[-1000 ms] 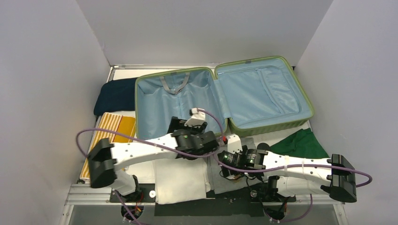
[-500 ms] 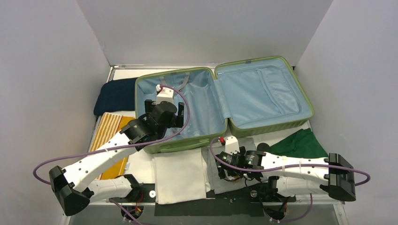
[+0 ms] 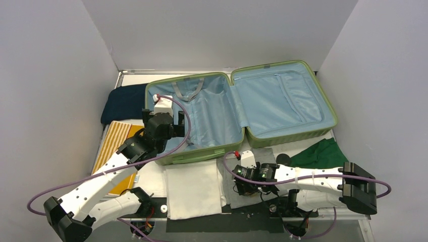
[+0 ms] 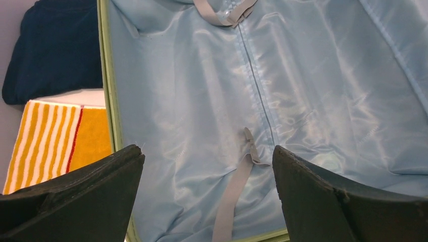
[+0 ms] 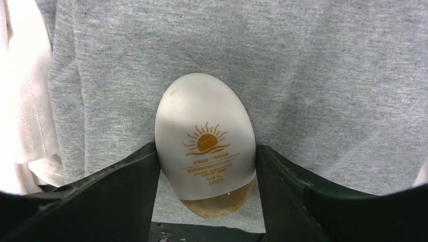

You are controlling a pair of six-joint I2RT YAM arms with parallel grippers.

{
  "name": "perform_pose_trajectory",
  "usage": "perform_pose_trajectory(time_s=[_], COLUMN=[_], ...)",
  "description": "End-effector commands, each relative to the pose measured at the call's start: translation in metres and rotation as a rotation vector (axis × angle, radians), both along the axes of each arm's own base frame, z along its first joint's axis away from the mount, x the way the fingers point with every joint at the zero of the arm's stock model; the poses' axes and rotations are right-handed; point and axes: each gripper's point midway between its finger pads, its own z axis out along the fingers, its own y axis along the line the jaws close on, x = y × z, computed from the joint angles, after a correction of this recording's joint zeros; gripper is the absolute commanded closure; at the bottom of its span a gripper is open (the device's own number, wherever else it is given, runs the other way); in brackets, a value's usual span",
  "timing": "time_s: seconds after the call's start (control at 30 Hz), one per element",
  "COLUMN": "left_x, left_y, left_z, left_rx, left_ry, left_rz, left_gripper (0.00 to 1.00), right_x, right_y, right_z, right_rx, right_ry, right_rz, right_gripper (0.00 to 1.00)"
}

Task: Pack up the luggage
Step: Pick up the makeup from the corner of the board, then place the makeup in the luggage.

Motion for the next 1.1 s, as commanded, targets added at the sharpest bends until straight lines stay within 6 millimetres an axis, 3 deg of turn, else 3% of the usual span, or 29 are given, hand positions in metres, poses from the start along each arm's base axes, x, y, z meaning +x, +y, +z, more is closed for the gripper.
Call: perform_pose_trajectory(time_s=[0.0,0.2,0.3,0.6,0.7,0.8,0.9,0.97,1.07], left_x=[0.005,0.003,0.002,-0.012,-0.019,-0.025,-0.03,-0.032,-0.032], left_y=[0.014,0.023,0.028,0.069,0.083,0.095,0.102,0.107,0.108], left_z=[0.007,0.004,0.008,0.03,0.037,0.044,0.048,0.048,0.047], left_rx=[-0.024,-0.045,-0.059,-0.093,-0.111,-0.133,-0.146,-0.145,-0.138], left_ry=[-0.082,-0.108,-0.127,-0.242,-0.289,-0.332,-0.354,-0.366,-0.374], left_rz=[0.071,0.105,0.12,0.282,0.337,0.382,0.407,0.423,0.431], left_gripper=[0.03,0.03,0.03,0.03,0.03,0.03,0.03,0.03,0.03], right_x=[0.002,0.013,0.022,0.033,0.047,0.081,0.128,0.16,0.218], right_y=[0.01,0.013,0.022,0.064,0.078,0.09,0.101,0.107,0.106], right_z=[0.002,0.02,0.04,0.141,0.179,0.206,0.224,0.229,0.22], right_rx=[0.043,0.073,0.111,0.273,0.259,0.206,0.208,0.235,0.255], right_ry=[0.0,-0.061,-0.115,-0.243,-0.317,-0.423,-0.533,-0.592,-0.61], right_rz=[-0.005,-0.018,-0.021,0.132,0.212,0.242,0.22,0.206,0.135], right_gripper=[0.43,0.56,0.6,0.63,0.64,0.62,0.62,0.62,0.62])
